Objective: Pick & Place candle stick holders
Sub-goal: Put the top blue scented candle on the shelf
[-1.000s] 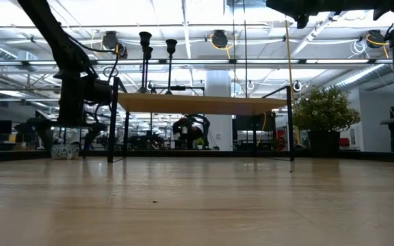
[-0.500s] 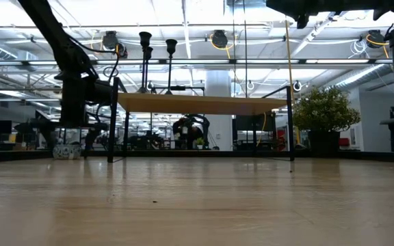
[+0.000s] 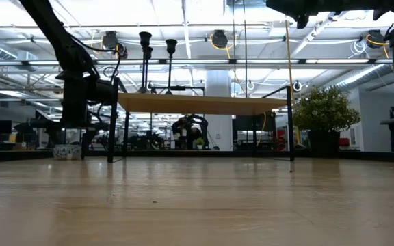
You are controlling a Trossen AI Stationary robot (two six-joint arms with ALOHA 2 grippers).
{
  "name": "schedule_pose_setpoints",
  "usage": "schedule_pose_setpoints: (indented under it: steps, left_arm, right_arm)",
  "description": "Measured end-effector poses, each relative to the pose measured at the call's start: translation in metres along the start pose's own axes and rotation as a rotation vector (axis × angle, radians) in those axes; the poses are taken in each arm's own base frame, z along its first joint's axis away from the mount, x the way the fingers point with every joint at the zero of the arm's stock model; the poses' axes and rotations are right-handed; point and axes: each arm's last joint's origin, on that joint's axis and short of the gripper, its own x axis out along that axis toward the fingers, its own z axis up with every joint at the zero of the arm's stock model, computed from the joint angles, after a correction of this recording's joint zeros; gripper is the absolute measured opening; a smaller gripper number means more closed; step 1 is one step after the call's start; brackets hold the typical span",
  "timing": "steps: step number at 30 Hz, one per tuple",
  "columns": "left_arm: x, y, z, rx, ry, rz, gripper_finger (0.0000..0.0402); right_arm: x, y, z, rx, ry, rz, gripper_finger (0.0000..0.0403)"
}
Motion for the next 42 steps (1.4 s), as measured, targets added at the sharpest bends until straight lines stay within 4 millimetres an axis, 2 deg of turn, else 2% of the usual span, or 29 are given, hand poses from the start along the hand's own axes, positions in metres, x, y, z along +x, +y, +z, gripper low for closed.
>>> schedule_pose_setpoints:
  steps: [4,8,20,25,29,37,42]
  left_arm:
    - [0.0,-0.001,-0.001,0.039,-0.003,0.003,0.024]
    - [-0.001,-0.002,-0.005,0.09,0.001,0.014,0.0249]
    - [-0.017,0.011,-0.023,0.112,0.063,0.114,0.0346]
    - [-0.018,0.006,-0.027,0.133,0.045,0.104,0.0367]
    - [-0.016,0.001,-0.029,0.144,0.022,0.085,0.0368]
    - [-0.004,0.008,-0.037,0.118,0.05,0.077,0.0369]
    - [-0.003,0.006,-0.041,0.12,0.047,0.076,0.0355]
  right_arm:
    - [0.0,0.0,0.0,0.0,0.0,0.0,0.0105]
    - [0.0,0.0,0.0,0.0,0.0,0.0,0.0105]
    - [0.0,0.0,0.0,0.0,-0.001,0.0,0.0105]
    - [0.0,0.0,0.0,0.0,-0.001,0.0,0.0105]
    - [0.0,0.0,0.0,0.003,-0.001,0.0,0.0105]
    - [0.0,0.0,0.0,0.028,-0.003,0.0,0.0105]
    - [0.0,0.0,0.0,0.026,-0.004,0.0,0.0105]
